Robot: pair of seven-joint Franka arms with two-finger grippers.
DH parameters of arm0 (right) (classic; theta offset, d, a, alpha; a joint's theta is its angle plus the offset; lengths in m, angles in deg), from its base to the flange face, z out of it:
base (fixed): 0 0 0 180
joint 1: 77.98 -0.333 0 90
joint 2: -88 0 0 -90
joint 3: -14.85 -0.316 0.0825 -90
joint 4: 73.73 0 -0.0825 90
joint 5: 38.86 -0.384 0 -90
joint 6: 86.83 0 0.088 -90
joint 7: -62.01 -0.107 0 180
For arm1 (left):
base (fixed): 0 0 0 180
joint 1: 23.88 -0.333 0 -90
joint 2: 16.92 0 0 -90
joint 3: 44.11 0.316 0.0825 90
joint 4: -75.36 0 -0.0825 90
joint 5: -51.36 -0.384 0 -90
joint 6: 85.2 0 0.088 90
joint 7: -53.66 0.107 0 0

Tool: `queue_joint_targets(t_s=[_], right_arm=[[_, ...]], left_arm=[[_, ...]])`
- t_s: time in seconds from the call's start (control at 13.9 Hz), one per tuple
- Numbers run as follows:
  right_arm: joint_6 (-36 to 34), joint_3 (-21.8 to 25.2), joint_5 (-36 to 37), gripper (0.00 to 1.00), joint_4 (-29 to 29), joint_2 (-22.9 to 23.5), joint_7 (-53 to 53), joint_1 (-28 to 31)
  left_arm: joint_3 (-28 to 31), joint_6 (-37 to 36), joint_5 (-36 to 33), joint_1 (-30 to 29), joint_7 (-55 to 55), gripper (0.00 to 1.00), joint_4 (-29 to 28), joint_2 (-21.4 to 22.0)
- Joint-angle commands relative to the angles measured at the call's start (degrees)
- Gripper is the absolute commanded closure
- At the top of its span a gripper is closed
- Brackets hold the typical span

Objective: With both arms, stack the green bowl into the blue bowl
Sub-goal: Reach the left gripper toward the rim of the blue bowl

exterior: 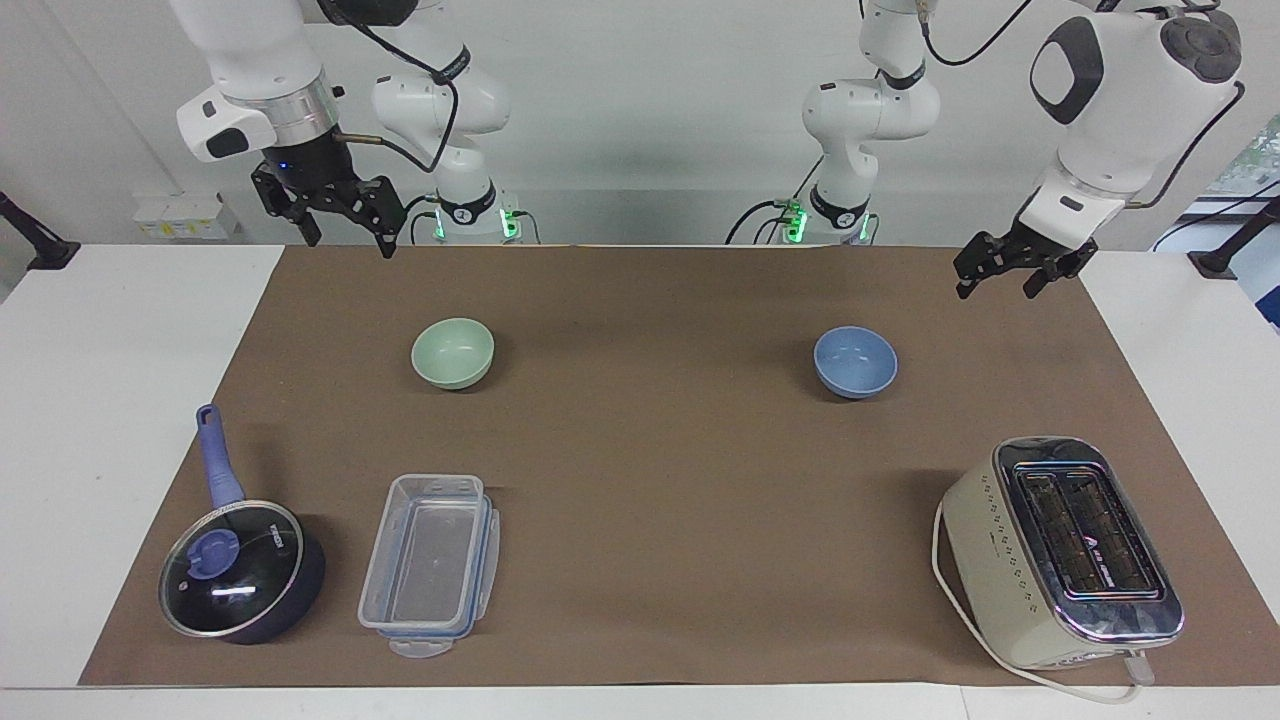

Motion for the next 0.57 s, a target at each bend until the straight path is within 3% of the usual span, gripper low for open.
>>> queue_joint_targets(t_s=[0.0,0.5], right_arm=[[-0.5,-0.4,-0.1,0.0,0.6,0.2,1.2,1.5],[-0.7,-0.5,-0.1,0.0,0.6,0.2,1.3,1.5]], left_arm=[[-0.5,4.9,-0.9,-0.3,-1.1,0.0,-6.5,3.2],[-0.8,14.5,0.6,0.8,-1.1,0.0,-16.7,3.5]])
